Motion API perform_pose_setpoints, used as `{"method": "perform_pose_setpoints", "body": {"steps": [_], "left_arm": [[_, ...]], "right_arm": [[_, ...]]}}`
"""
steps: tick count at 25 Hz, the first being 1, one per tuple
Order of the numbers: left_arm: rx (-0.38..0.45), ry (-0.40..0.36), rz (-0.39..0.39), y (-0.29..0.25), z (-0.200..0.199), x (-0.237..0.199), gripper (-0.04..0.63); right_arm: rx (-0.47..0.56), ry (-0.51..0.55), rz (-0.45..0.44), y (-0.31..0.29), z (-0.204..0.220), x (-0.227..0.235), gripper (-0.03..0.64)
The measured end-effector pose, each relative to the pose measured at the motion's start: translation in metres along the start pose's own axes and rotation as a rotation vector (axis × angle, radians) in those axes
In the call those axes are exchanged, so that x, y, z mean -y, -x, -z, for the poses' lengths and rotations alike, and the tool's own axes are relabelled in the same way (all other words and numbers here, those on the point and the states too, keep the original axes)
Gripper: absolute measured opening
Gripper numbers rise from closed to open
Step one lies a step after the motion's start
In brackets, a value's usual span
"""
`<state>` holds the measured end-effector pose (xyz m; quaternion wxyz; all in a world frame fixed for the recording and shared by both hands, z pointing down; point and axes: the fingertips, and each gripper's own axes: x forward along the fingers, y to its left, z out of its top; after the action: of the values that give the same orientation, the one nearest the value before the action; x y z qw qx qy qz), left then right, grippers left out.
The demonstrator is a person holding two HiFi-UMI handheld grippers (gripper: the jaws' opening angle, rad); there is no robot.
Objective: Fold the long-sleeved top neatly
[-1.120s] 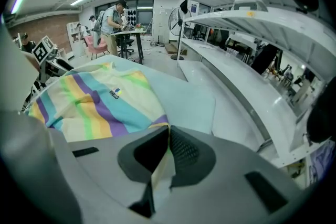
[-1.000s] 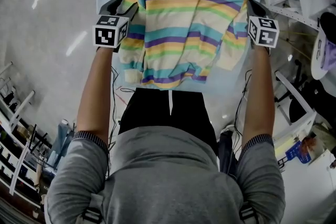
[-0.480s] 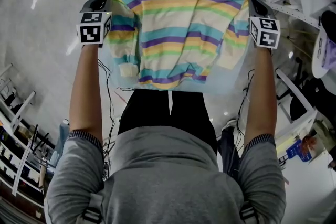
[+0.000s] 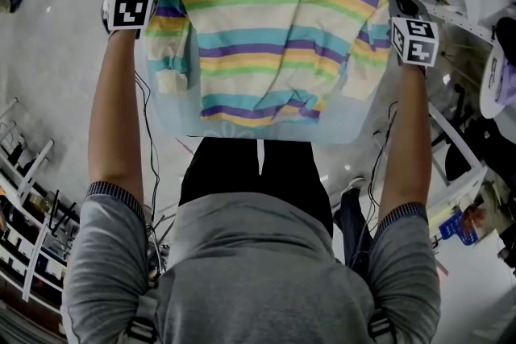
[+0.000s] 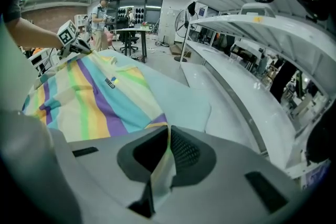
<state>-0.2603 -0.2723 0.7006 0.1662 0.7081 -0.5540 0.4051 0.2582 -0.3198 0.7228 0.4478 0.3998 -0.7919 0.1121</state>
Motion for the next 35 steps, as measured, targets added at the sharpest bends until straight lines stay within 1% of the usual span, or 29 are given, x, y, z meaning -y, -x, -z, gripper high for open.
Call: {"method": "perform_pose_setpoints", "body": {"steps": [1, 2, 3, 4, 5, 7, 9, 14, 17, 20, 24, 28, 30, 33, 35], "left_arm": [[0.000, 0.005, 0.009, -0.002, 0.000, 0.001, 0.024], [0.001, 0.014, 0.026, -0.003, 0.001, 0.004, 0.056], [0.002, 0.025, 0.047, -0.002, 0.001, 0.007, 0.108], [0.004, 0.037, 0.070, 0.000, 0.002, 0.011, 0.153], [0.005, 0.046, 0.089, 0.004, 0.004, 0.014, 0.184], [0.005, 0.049, 0.110, 0.017, 0.008, 0.018, 0.217], [0.011, 0.046, 0.114, 0.035, 0.011, 0.020, 0.225], [0.077, 0.056, 0.147, 0.084, 0.008, 0.040, 0.227], [0.144, 0.063, 0.203, 0.114, 0.002, 0.063, 0.227], [0.175, 0.040, 0.273, 0.140, 0.000, 0.093, 0.227], [0.177, 0.025, 0.347, 0.171, 0.003, 0.133, 0.227], [0.152, 0.037, 0.406, 0.196, 0.021, 0.175, 0.225], [0.134, 0.034, 0.411, 0.205, 0.035, 0.194, 0.227], [0.113, 0.071, 0.410, 0.220, 0.054, 0.217, 0.227], [0.097, 0.063, 0.401, 0.234, 0.069, 0.229, 0.227]], "right_arm": [[-0.005, -0.005, -0.004, -0.002, 0.001, -0.001, 0.033], [-0.010, -0.008, -0.009, -0.003, 0.003, -0.002, 0.062], [-0.014, -0.009, -0.011, -0.003, 0.003, -0.004, 0.115], [-0.015, -0.006, -0.011, -0.002, 0.003, -0.005, 0.149], [-0.015, -0.003, -0.010, 0.001, 0.002, -0.006, 0.174], [-0.005, -0.003, -0.016, 0.011, -0.003, -0.009, 0.215], [0.014, -0.008, -0.029, 0.026, -0.009, -0.016, 0.240], [0.067, -0.004, -0.065, 0.074, -0.028, -0.049, 0.249], [0.096, -0.029, -0.113, 0.106, -0.037, -0.083, 0.249], [0.099, -0.019, -0.149, 0.139, -0.041, -0.117, 0.247], [0.107, -0.016, -0.194, 0.175, -0.039, -0.153, 0.247], [0.111, 0.028, -0.221, 0.199, -0.033, -0.179, 0.247], [0.114, 0.048, -0.237, 0.205, -0.029, -0.189, 0.247], [0.113, 0.064, -0.258, 0.212, -0.021, -0.201, 0.247], [0.102, 0.072, -0.281, 0.215, -0.014, -0.213, 0.247]]}}
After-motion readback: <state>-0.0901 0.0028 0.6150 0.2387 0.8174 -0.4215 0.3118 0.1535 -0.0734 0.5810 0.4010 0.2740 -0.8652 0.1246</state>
